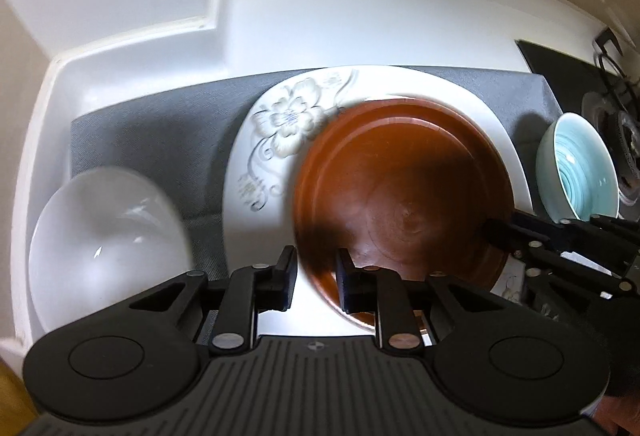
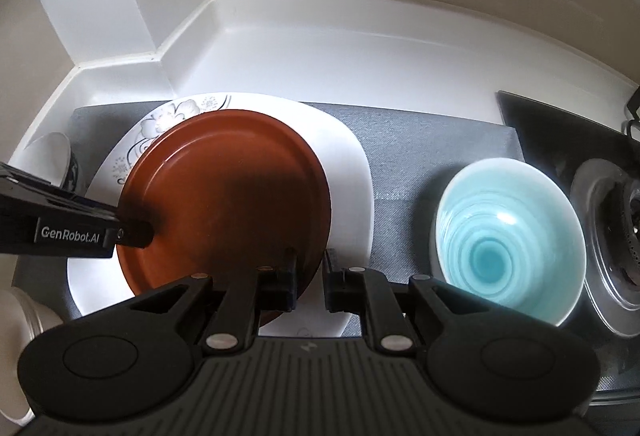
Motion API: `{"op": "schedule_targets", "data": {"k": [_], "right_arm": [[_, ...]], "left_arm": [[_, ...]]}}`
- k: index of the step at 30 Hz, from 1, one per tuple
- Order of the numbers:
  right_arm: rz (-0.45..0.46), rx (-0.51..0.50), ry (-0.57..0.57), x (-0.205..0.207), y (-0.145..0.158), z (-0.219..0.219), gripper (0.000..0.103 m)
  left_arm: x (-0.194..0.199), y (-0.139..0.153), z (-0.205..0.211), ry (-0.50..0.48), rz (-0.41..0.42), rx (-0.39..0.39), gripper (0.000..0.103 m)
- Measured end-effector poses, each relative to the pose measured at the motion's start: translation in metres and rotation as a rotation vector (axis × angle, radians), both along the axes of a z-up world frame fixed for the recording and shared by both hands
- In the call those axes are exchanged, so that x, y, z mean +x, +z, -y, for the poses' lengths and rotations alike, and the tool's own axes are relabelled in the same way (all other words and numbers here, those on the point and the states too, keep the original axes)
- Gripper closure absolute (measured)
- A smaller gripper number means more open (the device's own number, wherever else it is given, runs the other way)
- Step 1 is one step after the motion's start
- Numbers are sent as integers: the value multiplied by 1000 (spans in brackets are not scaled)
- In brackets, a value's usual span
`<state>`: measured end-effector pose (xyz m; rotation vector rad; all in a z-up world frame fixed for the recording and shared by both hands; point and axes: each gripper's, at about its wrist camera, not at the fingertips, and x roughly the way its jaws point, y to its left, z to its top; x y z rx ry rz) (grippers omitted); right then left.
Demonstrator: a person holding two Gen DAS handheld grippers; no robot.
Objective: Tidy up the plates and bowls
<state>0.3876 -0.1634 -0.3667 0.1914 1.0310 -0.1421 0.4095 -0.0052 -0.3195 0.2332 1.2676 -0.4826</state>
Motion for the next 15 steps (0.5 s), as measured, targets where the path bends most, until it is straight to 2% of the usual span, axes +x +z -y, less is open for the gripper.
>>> {"op": "schedule_targets", "data": {"k": [1, 2, 4, 6, 7, 10, 13, 15], "right_arm": [[14, 11, -8, -3, 3, 3, 86], [28, 25, -19, -7, 6, 6, 77], [63, 46, -41, -17, 17, 10, 61], [102, 76, -47, -25, 28, 10, 59], [117, 87, -46, -28, 34, 9, 55], [167, 126, -19, -30, 46, -4, 43], [175, 164, 62, -17, 48, -31, 39], [173, 174, 125, -3, 44, -52, 39]], "left_arm": [[-2, 4, -7, 14, 4, -18, 77], [-5, 10, -15, 27, 11, -31, 76], [-13, 27, -37, 56, 44, -62, 63], [-23, 46, -68, 92, 96, -114, 52], [-28, 54, -85, 120, 124, -135, 43], [-38, 65, -134, 227, 199, -178, 29], [-42, 54, -166, 294, 247, -151, 28], [-37, 39, -177, 317, 197, -151, 33]]}}
